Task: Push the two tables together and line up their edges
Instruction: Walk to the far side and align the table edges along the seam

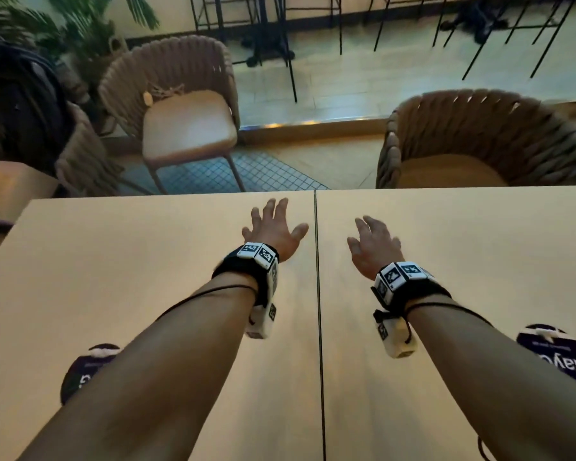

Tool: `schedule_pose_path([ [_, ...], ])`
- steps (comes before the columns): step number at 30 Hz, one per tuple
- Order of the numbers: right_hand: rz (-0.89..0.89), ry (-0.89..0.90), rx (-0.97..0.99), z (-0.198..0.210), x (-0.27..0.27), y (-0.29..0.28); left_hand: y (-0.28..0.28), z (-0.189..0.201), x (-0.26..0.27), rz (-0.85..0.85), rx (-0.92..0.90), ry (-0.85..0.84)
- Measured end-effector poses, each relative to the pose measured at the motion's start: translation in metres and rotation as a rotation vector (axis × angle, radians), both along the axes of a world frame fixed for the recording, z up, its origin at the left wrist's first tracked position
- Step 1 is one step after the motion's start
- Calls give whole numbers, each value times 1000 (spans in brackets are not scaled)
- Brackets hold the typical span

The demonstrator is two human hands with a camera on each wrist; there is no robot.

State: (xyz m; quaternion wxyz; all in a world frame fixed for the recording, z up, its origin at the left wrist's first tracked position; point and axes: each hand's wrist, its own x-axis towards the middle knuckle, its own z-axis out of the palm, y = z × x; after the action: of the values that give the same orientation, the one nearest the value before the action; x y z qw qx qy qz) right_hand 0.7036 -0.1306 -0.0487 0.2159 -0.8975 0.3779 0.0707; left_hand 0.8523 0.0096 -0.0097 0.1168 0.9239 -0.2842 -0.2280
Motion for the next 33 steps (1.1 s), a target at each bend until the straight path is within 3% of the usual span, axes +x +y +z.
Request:
schedule_pose_path([
  [8, 65, 163, -33, -21, 83, -92, -80, -36, 81, -15, 133, -1],
  [14, 115, 335, -49, -40, 115, -137, -103, -75, 124, -143, 360, -27],
  [19, 102, 283, -41, -58, 128, -147, -109, -86, 131, -160, 371, -2],
  [33, 33, 303, 40, -54, 141, -143, -120, -82, 129, -202, 386, -47],
])
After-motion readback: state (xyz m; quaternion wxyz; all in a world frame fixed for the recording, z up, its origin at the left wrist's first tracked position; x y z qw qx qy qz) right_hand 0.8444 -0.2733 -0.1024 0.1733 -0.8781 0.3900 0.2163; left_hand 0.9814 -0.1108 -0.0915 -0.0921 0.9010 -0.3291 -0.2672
